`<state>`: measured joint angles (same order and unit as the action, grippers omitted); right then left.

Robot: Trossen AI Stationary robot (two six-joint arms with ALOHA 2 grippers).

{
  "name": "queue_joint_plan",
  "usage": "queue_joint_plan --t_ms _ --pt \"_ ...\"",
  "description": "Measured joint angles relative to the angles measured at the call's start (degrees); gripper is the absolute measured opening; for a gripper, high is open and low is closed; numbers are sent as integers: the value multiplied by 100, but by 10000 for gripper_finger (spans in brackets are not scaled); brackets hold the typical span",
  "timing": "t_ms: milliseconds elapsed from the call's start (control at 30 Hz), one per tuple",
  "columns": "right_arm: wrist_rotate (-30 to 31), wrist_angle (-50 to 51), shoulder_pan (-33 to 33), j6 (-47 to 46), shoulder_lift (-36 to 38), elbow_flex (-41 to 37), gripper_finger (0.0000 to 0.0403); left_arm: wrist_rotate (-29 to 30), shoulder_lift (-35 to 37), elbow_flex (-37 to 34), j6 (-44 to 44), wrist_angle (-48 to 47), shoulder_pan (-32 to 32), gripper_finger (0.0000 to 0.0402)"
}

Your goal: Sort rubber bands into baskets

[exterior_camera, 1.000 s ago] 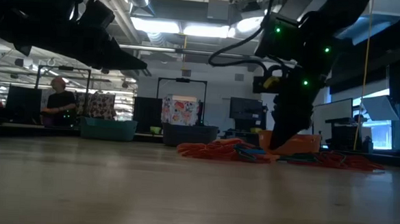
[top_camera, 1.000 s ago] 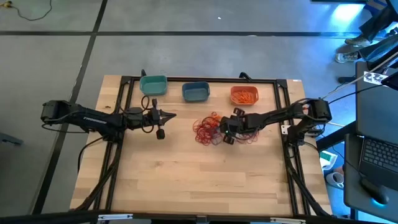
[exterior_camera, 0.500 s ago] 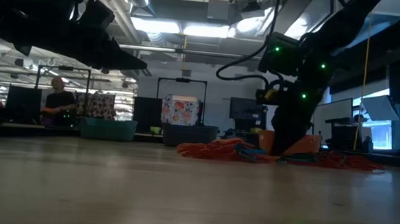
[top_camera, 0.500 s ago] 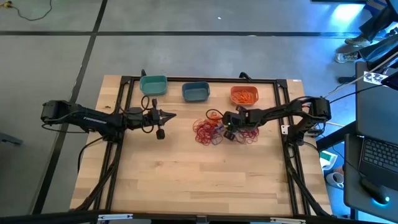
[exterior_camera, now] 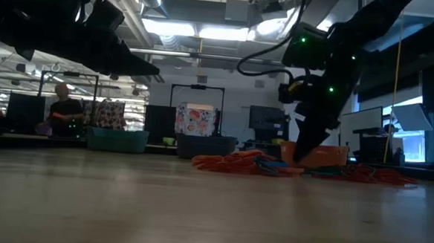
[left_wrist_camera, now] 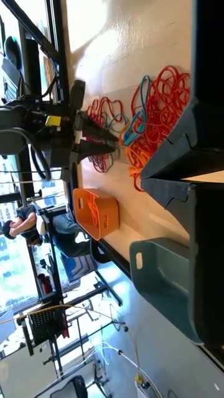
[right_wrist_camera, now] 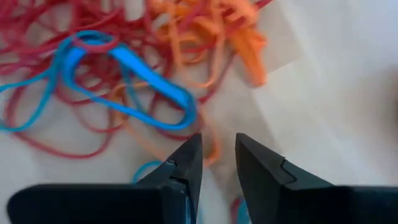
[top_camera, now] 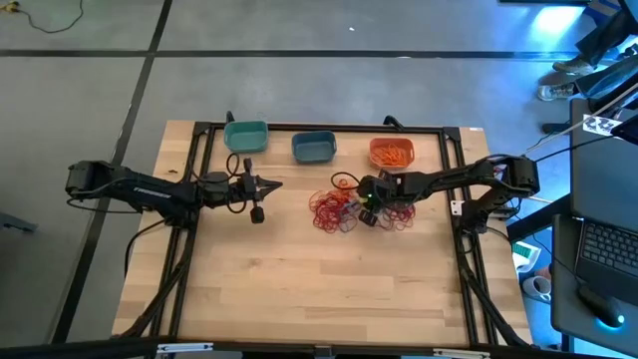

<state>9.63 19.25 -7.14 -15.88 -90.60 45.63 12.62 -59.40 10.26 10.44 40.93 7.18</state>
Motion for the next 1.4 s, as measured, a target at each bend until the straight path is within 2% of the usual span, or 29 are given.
queue_joint_plan --t_ms 267,433,567,867,1033,1133,1233,1400 --pt "159 -163 -2 -15 -42 -213 97 0 0 0 -7 0 0 5" --pt "-16 -299 -2 -15 -42 -289 97 0 0 0 -10 0 0 5" --pt "158 -389 -2 1 -53 -291 97 0 -1 0 -24 0 0 5" --pt "243 -590 -2 262 -378 -273 97 0 -1 0 -22 0 0 5" --pt "301 -554 -2 328 -347 -278 72 0 -2 0 -22 2 0 5" --pt "459 -508 -2 451 -287 -290 37 0 -2 0 -22 1 0 5" --pt "882 -381 -7 576 -163 -315 7 0 -2 0 -20 1 0 5" --pt "1620 22 -2 535 85 -119 18 0 -2 0 3 2 0 5"
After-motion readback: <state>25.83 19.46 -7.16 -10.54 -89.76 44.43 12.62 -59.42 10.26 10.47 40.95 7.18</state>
